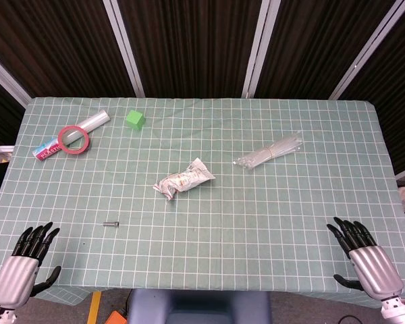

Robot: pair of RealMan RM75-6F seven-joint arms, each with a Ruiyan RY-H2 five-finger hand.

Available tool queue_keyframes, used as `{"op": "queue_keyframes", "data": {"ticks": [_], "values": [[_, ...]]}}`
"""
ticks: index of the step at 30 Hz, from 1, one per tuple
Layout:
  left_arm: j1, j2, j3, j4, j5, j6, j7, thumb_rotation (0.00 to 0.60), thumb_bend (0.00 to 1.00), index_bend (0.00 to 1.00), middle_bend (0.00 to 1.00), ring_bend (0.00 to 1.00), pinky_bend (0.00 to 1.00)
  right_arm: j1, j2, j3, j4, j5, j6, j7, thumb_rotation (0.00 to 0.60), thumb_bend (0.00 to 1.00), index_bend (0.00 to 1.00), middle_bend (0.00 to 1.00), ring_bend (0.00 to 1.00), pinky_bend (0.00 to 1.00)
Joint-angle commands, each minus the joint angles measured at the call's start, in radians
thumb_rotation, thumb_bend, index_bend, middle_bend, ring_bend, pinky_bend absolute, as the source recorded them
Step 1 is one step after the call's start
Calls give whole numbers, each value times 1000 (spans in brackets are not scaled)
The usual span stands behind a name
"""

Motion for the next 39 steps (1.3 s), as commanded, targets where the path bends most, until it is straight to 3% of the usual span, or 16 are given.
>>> {"op": "queue_keyframes", "data": {"ticks": [1,5,6,7,8,9,10,11,12,20,28,39], "values": [[-5,-12,5,1,6,-30,31,600,366,0,0,0,0,1,-1,0,-1,3,-7,-6,600,107,0,0,0,0],[-35,-51,-15,27,-19,-99,48,600,366,0,0,0,3,2,-3,-4,-2,-6,-11,-8,600,107,0,0,0,0],[-44,-76,-33,44,-38,-112,58,600,369,0,26,26,56,3,-4,-4,-4,-5,-14,-7,600,107,0,0,0,0],[-51,-103,-55,66,-44,-106,61,600,380,1,141,144,209,4,-5,-3,-4,-2,-16,-7,600,107,0,0,0,0],[-59,-147,-83,105,-55,-97,49,600,395,9,332,330,414,6,-6,-1,-3,1,-21,-11,600,108,0,0,0,0],[-64,-176,-94,125,-73,-107,33,600,419,32,618,609,689,7,-7,0,-4,5,-24,-13,600,109,0,0,0,0],[-72,-195,-99,140,-85,-124,10,600,436,65,822,810,864,8,-8,0,-4,7,-27,-14,600,110,0,0,0,0],[-81,-208,-102,153,-96,-144,-8,600,450,114,966,953,974,9,-10,1,-5,8,-29,-16,600,110,0,0,0,0],[-93,-223,-107,170,-108,-169,-19,600,455,156,1000,996,1000,10,-13,3,-4,11,-31,-20,600,110,0,0,0,0],[-152,-312,-149,246,-191,-281,-24,600,446,266,1000,1000,1000,15,-27,8,-10,37,-60,-58,600,111,0,0,0,0],[-195,-418,-195,367,-243,-313,-8,600,421,346,1000,1000,1000,17,-29,10,-13,46,-66,-65,600,111,0,0,0,0],[-230,-489,-212,465,-304,-368,14,600,418,369,1000,1000,1000,18,-26,10,-13,49,-67,-60,600,111,0,0,0,0]]}}
